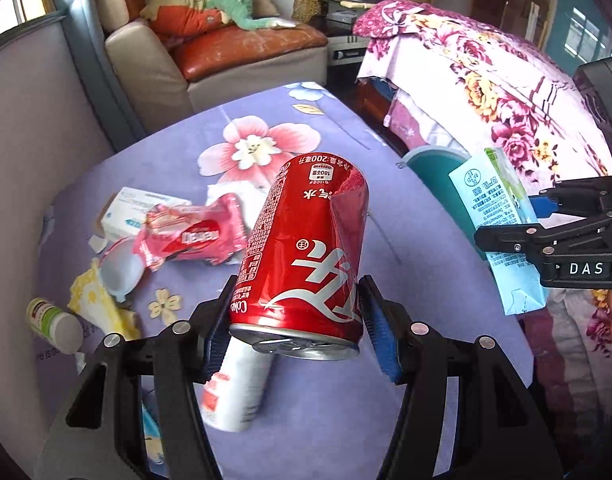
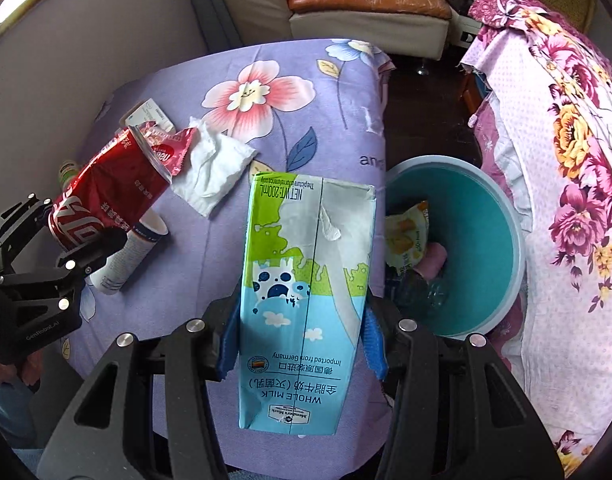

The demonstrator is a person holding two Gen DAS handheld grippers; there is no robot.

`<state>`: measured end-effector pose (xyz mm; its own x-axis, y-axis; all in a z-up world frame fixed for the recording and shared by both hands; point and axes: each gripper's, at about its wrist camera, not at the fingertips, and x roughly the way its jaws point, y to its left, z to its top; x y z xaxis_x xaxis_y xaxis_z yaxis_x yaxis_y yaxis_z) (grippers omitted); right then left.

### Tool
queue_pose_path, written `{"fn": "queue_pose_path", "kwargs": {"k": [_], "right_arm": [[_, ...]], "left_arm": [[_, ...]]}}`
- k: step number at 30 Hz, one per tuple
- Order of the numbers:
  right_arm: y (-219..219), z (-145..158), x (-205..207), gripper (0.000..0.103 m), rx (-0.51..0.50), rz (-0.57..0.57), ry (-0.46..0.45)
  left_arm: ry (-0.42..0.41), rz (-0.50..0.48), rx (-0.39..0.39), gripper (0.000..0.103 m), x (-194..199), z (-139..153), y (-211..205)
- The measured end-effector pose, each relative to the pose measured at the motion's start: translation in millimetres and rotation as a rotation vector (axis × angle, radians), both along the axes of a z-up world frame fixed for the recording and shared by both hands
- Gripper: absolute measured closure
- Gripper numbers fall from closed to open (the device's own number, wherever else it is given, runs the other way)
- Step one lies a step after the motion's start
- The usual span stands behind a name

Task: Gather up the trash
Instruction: 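Carry the can and milk carton over the teal bin and release the can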

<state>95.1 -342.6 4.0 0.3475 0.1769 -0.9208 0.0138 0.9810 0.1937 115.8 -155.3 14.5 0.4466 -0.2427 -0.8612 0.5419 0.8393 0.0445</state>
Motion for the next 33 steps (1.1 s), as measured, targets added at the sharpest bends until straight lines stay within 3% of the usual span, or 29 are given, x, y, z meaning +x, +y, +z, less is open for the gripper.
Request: {"fn": "queue_pose_path", "kwargs": {"k": [14, 33], "right_arm": [[-116.4, -23.4, -25.9, 0.055, 0.038, -0.205, -0.012], [-167.9, -55.4, -19.0, 0.055, 0.034, -0.299, 0.034]], "left_arm": [[0.078, -0.138, 0.047, 0.043, 7.7, -39.1, -131.8], [0.125, -0.205, 0.062, 0.042, 31.0, -76.5, -192.4]]}}
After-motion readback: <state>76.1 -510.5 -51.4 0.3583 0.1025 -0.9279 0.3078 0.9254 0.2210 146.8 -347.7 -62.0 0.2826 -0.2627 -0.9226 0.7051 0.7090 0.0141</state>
